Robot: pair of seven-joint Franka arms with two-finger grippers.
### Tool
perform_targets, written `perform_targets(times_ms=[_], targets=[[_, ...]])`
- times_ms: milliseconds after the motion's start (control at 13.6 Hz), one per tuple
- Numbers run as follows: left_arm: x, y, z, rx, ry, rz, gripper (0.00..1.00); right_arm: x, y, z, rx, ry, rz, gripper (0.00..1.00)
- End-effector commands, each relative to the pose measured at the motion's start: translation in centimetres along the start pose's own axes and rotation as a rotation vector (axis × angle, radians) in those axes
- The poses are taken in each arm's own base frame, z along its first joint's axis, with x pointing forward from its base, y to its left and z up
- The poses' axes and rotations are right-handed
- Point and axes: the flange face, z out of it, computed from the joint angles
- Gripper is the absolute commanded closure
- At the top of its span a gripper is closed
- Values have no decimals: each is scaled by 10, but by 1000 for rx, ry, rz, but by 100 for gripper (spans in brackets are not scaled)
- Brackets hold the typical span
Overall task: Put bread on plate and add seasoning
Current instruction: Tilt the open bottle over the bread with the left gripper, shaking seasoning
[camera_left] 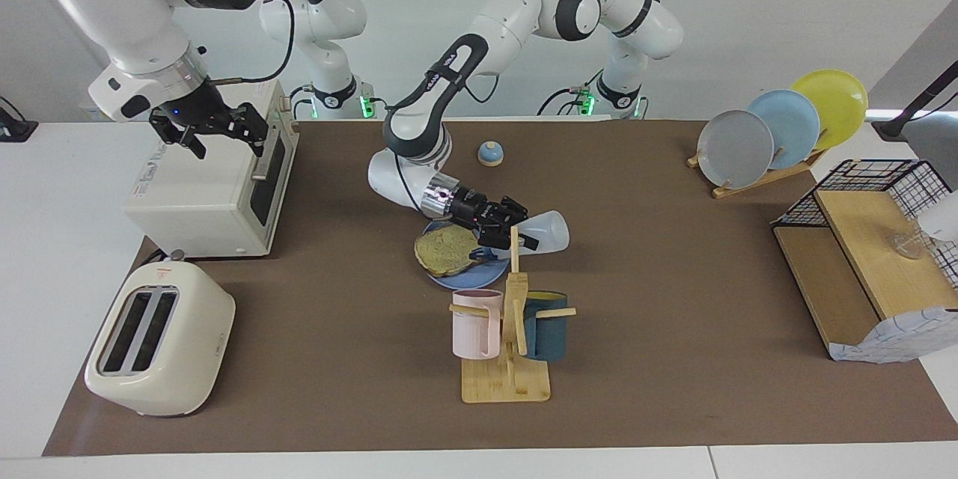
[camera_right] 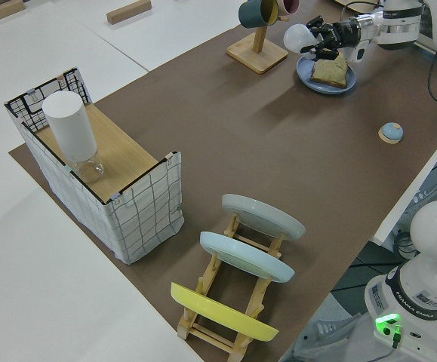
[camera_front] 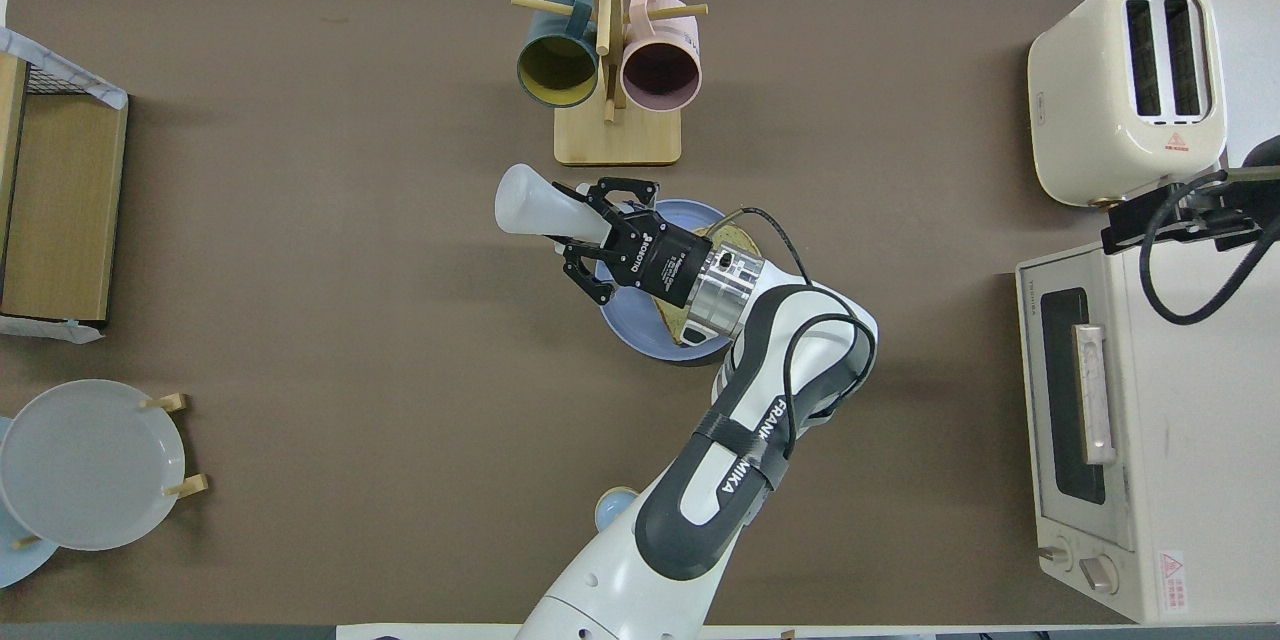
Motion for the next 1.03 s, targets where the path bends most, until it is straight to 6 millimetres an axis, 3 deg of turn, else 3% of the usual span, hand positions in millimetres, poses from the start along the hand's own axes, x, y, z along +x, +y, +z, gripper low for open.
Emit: perform_targets(times_ms=[0, 74, 147, 295, 737, 958], targets=[[-6, 1, -1, -1, 11, 11, 100, -6, 2, 1, -11, 1, -26, 0], [-8, 3, -5, -6, 13, 13, 100, -7, 2, 0, -11, 3, -26, 0], [-11, 9, -24, 9, 19, 13, 100, -7, 2, 0, -11, 3, -26, 0], [-11, 12, -25, 0, 25, 6, 100, -7, 2, 0, -11, 3, -26, 0], [-7, -12, 59, -107, 24, -42, 100, -7, 3, 0, -11, 3, -25, 0], [-46, -13, 87, -207, 143, -91, 100, -7, 2, 0, -11, 3, -26, 0]])
